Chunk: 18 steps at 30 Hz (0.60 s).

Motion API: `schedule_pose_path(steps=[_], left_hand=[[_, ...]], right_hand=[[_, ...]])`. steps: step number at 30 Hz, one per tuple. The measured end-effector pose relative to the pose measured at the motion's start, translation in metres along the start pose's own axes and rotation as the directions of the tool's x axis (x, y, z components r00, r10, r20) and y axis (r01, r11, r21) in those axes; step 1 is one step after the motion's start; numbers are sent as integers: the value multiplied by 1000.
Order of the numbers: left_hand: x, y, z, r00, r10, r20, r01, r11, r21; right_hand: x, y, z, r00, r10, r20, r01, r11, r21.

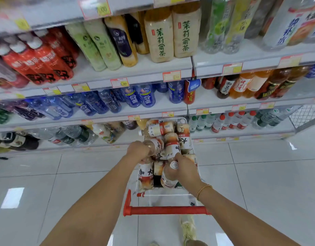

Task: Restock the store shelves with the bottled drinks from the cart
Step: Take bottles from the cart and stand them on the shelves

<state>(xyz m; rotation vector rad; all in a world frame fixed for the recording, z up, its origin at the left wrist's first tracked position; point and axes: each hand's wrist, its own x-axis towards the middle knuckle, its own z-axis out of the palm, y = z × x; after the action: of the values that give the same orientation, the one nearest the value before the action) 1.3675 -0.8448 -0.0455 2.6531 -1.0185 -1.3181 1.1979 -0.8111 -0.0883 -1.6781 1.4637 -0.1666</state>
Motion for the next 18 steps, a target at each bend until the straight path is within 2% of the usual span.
schedule_pose_path(steps=[2,5,8,11,13,15,16,18], left_hand=[[-24,9,-26,998,66,-4,-64,983,174],[-60,19,-62,973,230,32,-218,854,473],[-93,22,-102,926,378,0,-312,764,564],[-113,19,-151,850,515,-113,-390,757,524],[-126,16,-185,751,630,-199,-484,730,483],[-140,13,-221,615,728,-302,-585,679,443],[-150,12,-239,534,761,-368,-631,648,426],[-172,13,-274,323,804,-499,-712,554,431]], right_hand=[[-2,-18,-17,998,-70,6,71,990,-125],[-10,-44,-49,984,-176,-23,169,967,-194],[-18,-72,-83,961,-255,-105,241,962,-125],[-26,-108,-115,928,-292,-232,285,956,-64],[-35,-137,-135,893,-318,-319,326,945,-31],[-46,-170,-158,838,-350,-419,376,927,-22],[-52,-189,-170,805,-365,-467,407,913,-12],[-65,-229,-192,713,-406,-572,490,872,-8]])
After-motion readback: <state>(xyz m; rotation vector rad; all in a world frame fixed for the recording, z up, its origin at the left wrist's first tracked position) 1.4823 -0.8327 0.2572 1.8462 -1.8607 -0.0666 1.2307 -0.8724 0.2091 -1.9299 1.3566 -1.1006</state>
